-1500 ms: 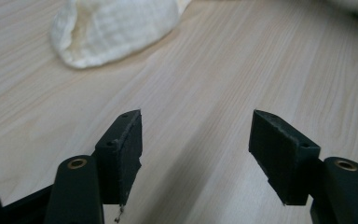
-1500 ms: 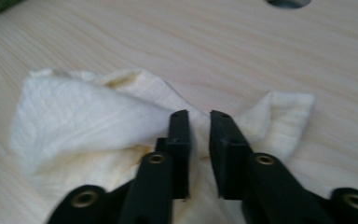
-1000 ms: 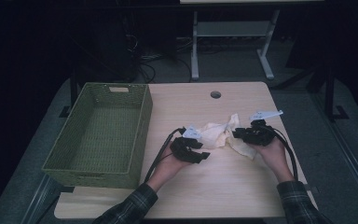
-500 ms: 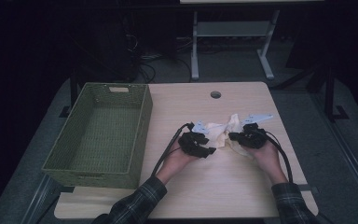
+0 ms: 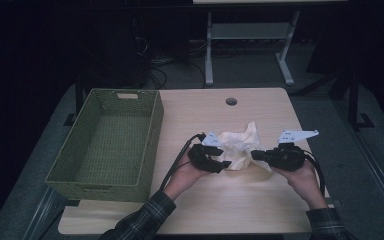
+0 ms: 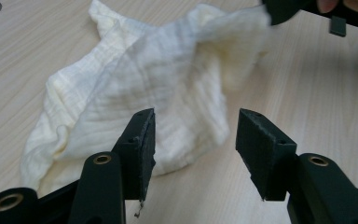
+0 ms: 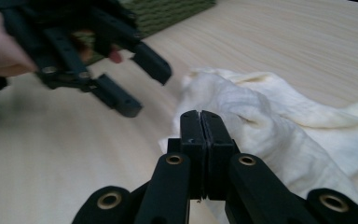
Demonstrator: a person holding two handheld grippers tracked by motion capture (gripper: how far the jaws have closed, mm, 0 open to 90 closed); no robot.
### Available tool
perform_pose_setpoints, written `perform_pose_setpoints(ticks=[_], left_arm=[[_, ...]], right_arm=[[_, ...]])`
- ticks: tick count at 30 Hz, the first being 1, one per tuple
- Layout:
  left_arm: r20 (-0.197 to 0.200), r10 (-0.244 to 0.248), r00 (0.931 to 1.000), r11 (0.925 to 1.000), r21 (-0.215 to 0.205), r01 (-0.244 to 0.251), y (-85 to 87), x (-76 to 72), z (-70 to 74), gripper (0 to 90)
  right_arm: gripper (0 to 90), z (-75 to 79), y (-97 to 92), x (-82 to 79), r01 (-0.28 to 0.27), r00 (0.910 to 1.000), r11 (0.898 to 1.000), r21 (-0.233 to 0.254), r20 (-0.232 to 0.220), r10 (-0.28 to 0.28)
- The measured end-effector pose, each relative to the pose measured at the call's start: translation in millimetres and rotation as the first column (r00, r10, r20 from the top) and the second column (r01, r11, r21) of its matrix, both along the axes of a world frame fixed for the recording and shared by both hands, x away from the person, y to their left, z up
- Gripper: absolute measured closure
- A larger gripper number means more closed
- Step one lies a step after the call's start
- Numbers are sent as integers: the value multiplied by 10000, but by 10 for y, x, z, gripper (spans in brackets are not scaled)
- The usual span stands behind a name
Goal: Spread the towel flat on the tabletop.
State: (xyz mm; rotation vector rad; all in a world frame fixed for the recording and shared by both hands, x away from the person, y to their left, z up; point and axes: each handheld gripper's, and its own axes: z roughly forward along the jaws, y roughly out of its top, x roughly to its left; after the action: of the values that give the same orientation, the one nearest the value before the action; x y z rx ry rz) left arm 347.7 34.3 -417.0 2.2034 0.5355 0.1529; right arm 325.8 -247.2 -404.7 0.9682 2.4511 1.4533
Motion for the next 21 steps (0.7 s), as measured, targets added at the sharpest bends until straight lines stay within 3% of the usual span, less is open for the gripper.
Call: perform_pose_setpoints(ticks=[5, 8, 11, 13, 14, 17, 21], left_arm=[[-45, 51, 10000, 10000, -40, -51, 115, -73, 40, 465], [-99, 35, 9999, 10000, -50, -36, 151, -102, 42, 466], [-305, -111, 9995, 9999, -119, 107, 151, -168, 6, 466], [-443, -399, 9982, 9992, -7, 399, 102, -231, -42, 465], [-443, -399, 9982, 9992, -7, 399, 102, -231, -42, 464], [-544, -680, 9962, 9977, -26, 679, -6, -297, -119, 465], [-651, -1040, 9924, 9946, -36, 1040, -156, -368, -202, 475]], right_arm=[[887, 155, 30, -170, -684, 9973, 9961, 565, 298, 668], [886, 182, 30, -193, -717, 9967, 9962, 496, 417, 697], [881, 83, 6, -156, -461, 9987, 9989, 13, 212, 461], [869, -112, 0, -106, -223, 9993, 9983, -534, -298, 207], [869, -112, 0, -106, -223, 9993, 9983, -534, -298, 207], [732, -265, -57, -59, 74, 9967, 9979, -641, -805, -126], [650, -231, -142, -71, 440, 9973, 9981, -423, -571, -463]])
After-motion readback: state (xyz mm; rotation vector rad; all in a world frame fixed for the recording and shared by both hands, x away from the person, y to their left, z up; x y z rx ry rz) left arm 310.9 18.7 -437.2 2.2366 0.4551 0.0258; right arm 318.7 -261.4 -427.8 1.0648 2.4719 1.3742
